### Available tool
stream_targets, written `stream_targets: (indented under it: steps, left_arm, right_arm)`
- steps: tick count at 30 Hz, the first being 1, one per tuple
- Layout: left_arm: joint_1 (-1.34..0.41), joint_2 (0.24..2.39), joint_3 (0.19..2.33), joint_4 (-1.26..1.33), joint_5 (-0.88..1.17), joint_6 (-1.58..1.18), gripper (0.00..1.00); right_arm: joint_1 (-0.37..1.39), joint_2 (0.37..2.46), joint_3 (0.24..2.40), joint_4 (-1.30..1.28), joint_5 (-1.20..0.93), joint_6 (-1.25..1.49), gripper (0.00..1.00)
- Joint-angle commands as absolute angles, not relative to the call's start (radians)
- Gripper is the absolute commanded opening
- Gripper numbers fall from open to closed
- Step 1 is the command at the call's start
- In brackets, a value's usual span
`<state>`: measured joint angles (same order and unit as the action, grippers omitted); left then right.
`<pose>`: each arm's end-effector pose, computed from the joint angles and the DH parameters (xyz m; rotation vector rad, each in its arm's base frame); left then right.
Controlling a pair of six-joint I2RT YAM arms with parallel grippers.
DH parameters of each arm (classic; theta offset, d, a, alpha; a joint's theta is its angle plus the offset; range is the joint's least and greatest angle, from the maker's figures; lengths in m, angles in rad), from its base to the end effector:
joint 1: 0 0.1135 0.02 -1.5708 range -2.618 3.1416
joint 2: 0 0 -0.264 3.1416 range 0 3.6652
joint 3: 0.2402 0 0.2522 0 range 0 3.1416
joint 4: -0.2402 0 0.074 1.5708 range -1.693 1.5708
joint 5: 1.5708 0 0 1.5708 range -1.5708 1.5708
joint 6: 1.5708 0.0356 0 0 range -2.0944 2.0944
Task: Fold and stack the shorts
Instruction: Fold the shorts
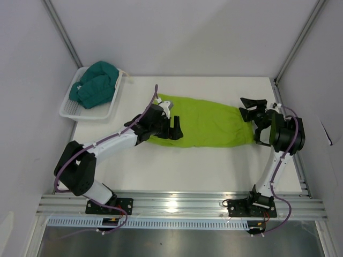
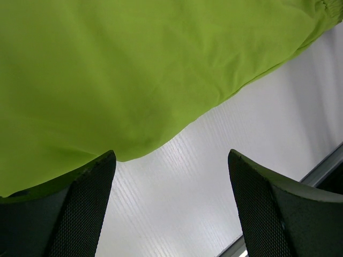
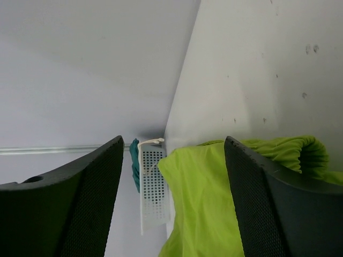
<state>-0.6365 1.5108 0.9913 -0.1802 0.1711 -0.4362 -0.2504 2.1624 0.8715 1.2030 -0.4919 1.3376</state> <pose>0.2618 -0.2011 0.2373 0.3314 2.3508 -0.7390 0.3893 -0.0822 0.1045 0.9686 1.5176 1.2080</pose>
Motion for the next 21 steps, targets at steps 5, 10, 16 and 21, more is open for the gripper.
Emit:
stream_targets:
  steps: [5, 10, 16, 21]
  left_arm:
    - [-0.666, 1.479, 1.026, -0.152, 0.166, -0.426, 0.87]
    - [-0.693, 1.497, 1.083, -0.161, 0.155, -0.428, 0.87]
    - [-0.732, 1.535, 1.147, -0.186, 0.146, -0.430, 0.88]
    - [-0.753, 1.532, 1.152, -0.193, 0.129, -0.429, 0.88]
  right_arm:
    - [-0.297, 1.887, 0.841, 1.037, -0.587, 1.243, 0.91]
    - [-0.334, 1.617, 0.718, 0.749, -0.572, 1.102, 0.97]
    - [-0.348, 1.398, 0.525, 0.719, -0.558, 1.040, 0.98]
    - [-0.354, 1.518, 0.376, 0.941, -0.566, 1.092, 0.98]
